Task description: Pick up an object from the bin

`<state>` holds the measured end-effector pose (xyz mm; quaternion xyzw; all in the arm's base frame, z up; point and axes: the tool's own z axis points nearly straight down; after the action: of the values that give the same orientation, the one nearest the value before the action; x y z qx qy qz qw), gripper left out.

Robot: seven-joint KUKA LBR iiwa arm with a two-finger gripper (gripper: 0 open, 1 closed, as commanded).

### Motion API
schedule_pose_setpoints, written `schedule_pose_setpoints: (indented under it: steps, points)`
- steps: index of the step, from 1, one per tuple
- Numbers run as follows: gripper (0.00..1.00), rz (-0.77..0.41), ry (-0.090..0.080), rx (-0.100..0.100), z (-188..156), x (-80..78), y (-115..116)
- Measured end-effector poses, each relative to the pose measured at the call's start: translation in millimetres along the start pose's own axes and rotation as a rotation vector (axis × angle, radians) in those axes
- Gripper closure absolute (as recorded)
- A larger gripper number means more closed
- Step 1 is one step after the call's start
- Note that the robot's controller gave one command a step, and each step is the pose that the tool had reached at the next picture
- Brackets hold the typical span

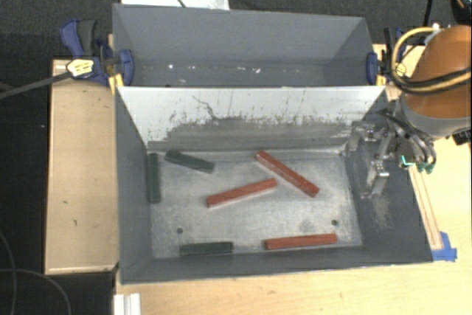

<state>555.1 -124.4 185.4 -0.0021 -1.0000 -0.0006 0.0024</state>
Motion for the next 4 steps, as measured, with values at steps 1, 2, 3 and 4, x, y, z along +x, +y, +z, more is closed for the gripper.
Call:
schedule_pose_setpoints:
  steps: [1,2,3,4]
  points:
    - [0.00,0.001,-0.001,-0.003,119.4,-28.6,70.9]
    - [0.00,0.022,-0.005,0.000,83.1,-15.8,76.4]
    - [0.00,0.120,0.000,0.000,75.9,-7.4,64.2]
    - [0.00,0.258,0.001,-0.001,116.1,-12.1,73.5]
